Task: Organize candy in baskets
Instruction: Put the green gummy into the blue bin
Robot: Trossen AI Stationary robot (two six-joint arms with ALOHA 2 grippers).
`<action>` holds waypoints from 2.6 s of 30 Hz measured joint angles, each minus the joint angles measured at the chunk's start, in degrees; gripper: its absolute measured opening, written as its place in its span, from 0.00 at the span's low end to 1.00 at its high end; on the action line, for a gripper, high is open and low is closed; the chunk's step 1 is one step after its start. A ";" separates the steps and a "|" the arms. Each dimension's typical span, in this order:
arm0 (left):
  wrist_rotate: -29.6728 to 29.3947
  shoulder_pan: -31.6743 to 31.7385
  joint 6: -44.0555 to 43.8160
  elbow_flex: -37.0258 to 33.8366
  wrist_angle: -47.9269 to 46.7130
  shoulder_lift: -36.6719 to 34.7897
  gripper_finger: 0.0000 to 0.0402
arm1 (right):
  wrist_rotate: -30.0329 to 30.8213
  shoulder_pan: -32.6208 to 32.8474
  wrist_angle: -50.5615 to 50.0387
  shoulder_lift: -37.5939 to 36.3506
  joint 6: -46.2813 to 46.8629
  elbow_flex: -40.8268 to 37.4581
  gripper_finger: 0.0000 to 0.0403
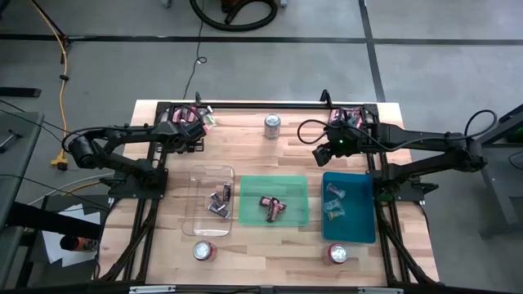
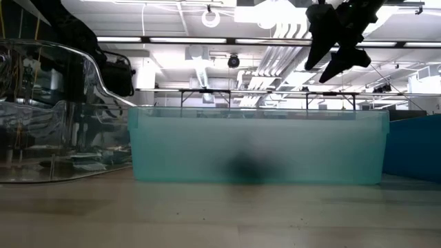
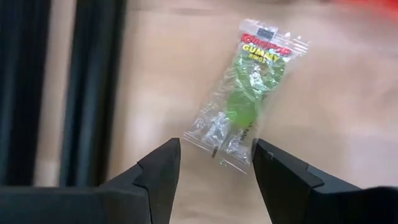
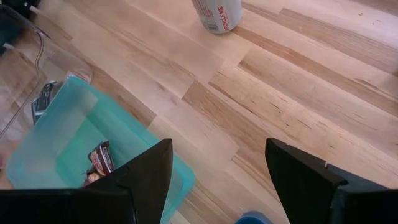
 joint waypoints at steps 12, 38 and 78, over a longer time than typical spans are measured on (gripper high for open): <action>2.76 -0.03 12.30 0.62 3.97 -0.02 0.46 | -0.72 0.00 0.00 0.00 0.00 0.00 0.63; 12.71 8.75 25.91 8.13 8.04 6.28 0.46 | -0.83 0.00 0.05 0.00 1.49 0.00 0.63; 33.44 -27.92 24.92 8.74 43.23 -19.46 0.00 | -12.09 3.19 46.26 3.05 -19.77 0.09 0.63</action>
